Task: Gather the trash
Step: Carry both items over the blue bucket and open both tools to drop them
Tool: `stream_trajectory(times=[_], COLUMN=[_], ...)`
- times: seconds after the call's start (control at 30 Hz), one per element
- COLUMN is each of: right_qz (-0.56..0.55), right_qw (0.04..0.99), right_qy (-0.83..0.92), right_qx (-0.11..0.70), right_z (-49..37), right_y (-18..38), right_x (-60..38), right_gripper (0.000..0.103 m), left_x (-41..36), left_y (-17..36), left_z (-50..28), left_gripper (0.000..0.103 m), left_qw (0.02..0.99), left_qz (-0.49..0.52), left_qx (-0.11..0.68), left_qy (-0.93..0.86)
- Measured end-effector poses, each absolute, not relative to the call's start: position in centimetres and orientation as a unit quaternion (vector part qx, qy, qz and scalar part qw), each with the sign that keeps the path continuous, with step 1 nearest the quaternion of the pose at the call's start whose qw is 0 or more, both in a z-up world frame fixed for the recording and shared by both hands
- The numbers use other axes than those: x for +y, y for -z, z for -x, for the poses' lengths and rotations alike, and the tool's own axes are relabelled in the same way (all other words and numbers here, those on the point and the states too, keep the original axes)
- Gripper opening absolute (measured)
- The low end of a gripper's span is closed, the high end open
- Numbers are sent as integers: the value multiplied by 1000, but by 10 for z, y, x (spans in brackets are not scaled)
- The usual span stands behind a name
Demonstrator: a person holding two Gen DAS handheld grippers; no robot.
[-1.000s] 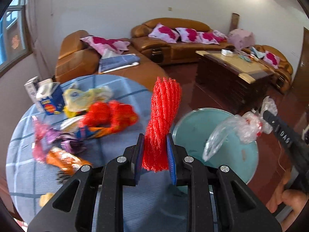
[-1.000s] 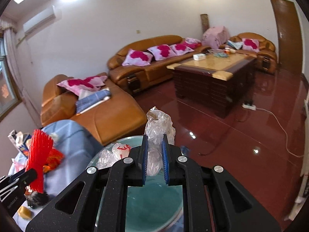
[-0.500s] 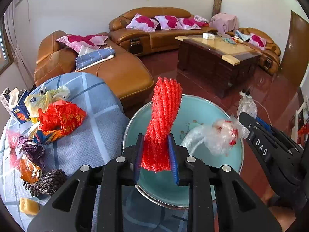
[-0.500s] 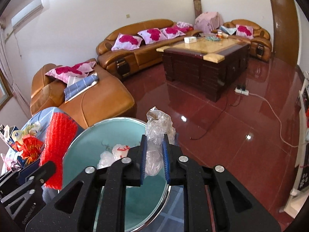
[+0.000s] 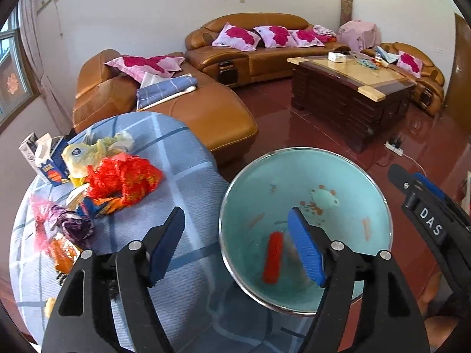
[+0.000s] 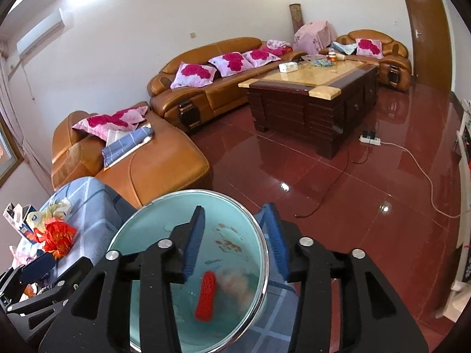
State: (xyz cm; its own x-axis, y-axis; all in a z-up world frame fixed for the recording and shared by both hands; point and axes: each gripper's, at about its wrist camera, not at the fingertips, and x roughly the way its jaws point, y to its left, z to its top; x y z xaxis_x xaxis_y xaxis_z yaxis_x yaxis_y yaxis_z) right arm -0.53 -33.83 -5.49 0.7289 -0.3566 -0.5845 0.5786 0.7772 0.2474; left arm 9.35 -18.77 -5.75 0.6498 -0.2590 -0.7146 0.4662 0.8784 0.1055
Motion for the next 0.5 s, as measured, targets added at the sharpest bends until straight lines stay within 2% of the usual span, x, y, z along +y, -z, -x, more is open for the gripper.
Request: stream_trajectory(times=[0.3, 0.4, 0.5], right_qz=[-174, -162, -150], right_qw=[924, 927, 927], right_qy=[270, 281, 275], right_qx=[209, 191, 207], right_z=[14, 18, 14], right_y=[40, 35, 35], right_x=[-318, -313, -310], right_gripper=[81, 85, 86], left_x=[-170, -160, -152], left_y=[50, 49, 49], left_z=[-93, -93, -96], left_gripper=[76, 78, 79], left_qw=[903, 906, 908], left_qz=[-133, -132, -128], left_qx=[366, 364, 366], left_qy=[181, 171, 160])
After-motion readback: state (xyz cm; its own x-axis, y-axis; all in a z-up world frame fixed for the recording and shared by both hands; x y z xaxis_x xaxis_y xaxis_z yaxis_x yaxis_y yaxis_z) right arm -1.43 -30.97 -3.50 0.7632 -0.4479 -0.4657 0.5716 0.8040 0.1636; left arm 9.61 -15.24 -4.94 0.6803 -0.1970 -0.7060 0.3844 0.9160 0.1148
